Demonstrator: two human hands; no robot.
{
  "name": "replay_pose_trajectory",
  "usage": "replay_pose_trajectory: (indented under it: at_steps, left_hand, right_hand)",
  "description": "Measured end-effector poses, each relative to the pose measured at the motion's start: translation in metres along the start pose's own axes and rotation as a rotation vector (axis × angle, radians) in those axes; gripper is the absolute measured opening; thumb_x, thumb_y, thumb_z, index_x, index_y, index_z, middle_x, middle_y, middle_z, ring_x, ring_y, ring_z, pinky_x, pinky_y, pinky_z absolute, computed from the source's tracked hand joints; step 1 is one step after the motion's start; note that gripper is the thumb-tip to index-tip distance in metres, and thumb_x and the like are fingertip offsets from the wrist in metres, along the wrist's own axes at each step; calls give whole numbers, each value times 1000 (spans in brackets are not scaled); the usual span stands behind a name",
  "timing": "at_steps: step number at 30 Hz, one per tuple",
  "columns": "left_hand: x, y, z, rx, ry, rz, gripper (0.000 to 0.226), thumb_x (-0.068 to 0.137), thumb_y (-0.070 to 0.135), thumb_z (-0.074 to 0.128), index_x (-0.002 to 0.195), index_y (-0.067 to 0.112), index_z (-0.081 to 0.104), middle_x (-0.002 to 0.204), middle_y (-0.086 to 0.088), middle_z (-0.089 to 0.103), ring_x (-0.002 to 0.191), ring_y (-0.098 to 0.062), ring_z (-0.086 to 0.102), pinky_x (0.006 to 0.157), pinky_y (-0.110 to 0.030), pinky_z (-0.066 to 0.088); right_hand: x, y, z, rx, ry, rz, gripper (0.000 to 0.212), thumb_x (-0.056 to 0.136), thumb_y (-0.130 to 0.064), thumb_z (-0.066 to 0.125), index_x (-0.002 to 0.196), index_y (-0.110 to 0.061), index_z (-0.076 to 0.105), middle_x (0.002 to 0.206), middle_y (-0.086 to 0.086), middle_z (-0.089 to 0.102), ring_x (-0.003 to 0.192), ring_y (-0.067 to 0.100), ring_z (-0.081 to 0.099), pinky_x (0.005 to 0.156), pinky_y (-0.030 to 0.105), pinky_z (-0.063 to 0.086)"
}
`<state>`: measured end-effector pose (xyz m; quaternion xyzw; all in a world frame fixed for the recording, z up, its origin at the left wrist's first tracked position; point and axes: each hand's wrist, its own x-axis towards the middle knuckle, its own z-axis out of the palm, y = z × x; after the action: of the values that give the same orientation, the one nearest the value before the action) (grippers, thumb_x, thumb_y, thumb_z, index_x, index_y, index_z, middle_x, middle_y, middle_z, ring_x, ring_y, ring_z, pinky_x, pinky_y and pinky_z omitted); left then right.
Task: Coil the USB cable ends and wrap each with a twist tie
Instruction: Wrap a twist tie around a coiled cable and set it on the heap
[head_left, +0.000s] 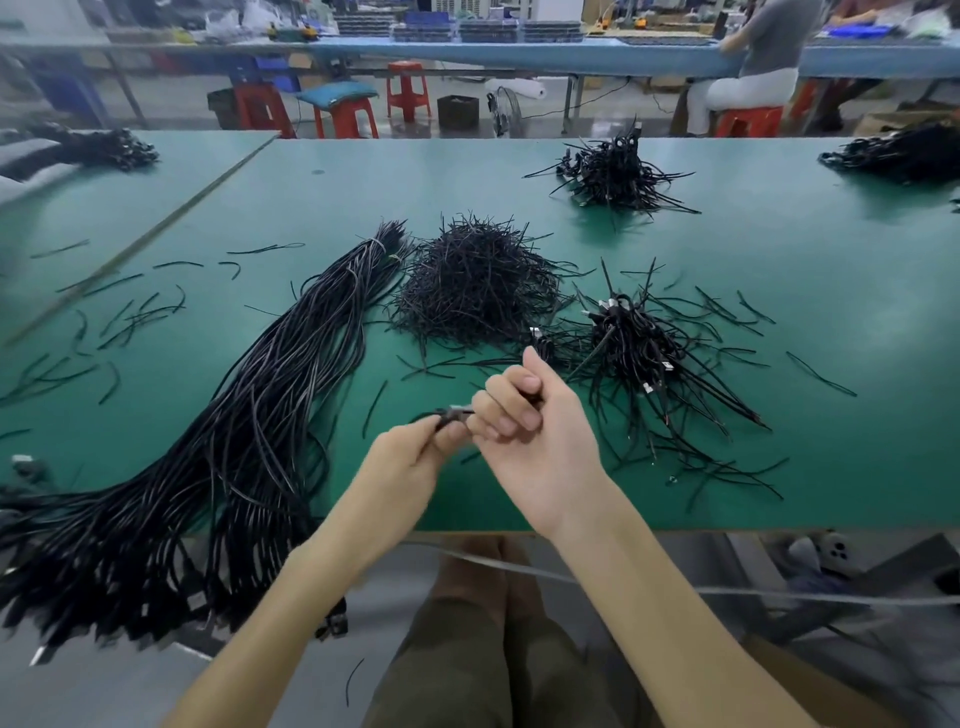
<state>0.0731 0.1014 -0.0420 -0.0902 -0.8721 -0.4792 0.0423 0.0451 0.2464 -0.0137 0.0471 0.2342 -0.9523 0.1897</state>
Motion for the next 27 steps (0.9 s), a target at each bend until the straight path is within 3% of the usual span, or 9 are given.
replay_pose_trajectory:
  at_steps: [3, 5, 7, 10, 12, 14, 18, 24, 27]
  left_hand:
    - [7, -3, 3, -528, 180, -112, 45, 99, 36, 49, 128, 5, 65, 122, -3, 74, 117, -13, 68, 100, -27, 53]
    - [15, 0, 1, -982, 203, -204, 59, 96, 40, 44, 135, -1, 56, 130, -12, 69, 120, -21, 67, 100, -32, 55]
    - [21, 8, -1, -1191, 176, -251, 59, 101, 42, 35, 137, -1, 53, 131, -10, 69, 118, -19, 68, 94, -30, 57]
    - [24, 15, -5, -1438, 146, -304, 43, 110, 36, 31, 115, 7, 62, 92, 5, 73, 77, -9, 70, 74, -24, 57]
    - [25, 17, -11, -1561, 159, -326, 33, 110, 32, 36, 94, 15, 59, 66, 11, 49, 50, -5, 43, 56, -20, 43]
    - [26, 16, -15, -1565, 163, -314, 35, 110, 33, 38, 83, 19, 54, 60, 12, 34, 45, -6, 28, 47, -19, 31]
    - [24, 11, -20, -1485, 161, -251, 41, 111, 37, 38, 78, 19, 53, 59, 11, 30, 44, -7, 23, 43, -22, 24]
    - [20, 8, -21, -1237, 192, -130, 36, 104, 41, 45, 79, 18, 56, 61, 8, 34, 49, -7, 23, 49, -22, 24]
    - [12, 16, -10, -983, 76, -43, 35, 100, 39, 48, 75, 19, 60, 60, 5, 39, 53, -10, 32, 53, -22, 28]
  right_hand:
    - [-4, 1, 0, 89, -45, 16, 49, 109, -37, 37, 62, -21, 39, 46, -5, 26, 48, 12, 24, 52, 25, 27]
    - [-6, 6, -2, 113, -52, 38, 49, 108, -38, 37, 63, -20, 39, 46, -5, 26, 48, 12, 24, 52, 25, 25]
    - [-8, 15, -4, 125, -29, 74, 49, 108, -39, 36, 63, -20, 39, 46, -5, 26, 47, 12, 24, 52, 24, 22]
    - [-8, 24, -10, 167, 22, 95, 47, 108, -37, 37, 65, -20, 39, 47, -6, 26, 47, 11, 25, 51, 24, 22]
    - [-10, 25, -15, 164, 40, 101, 46, 108, -36, 39, 65, -20, 41, 49, -7, 28, 47, 11, 27, 50, 24, 25]
    - [-12, 23, -22, 119, 57, 106, 45, 107, -33, 43, 64, -19, 45, 50, -6, 31, 48, 11, 30, 50, 24, 28]
    - [-19, 14, -34, -160, 85, 71, 38, 101, -30, 55, 66, -18, 50, 57, -2, 39, 54, 14, 38, 56, 25, 34]
    - [-33, 3, -37, -1219, 135, -290, 19, 97, -34, 66, 96, -16, 65, 92, -5, 72, 84, 6, 65, 77, 22, 45]
    - [-33, -8, -25, -1708, 17, -438, 59, 83, -48, 76, 132, -26, 54, 122, -15, 54, 104, 0, 59, 88, 17, 46]
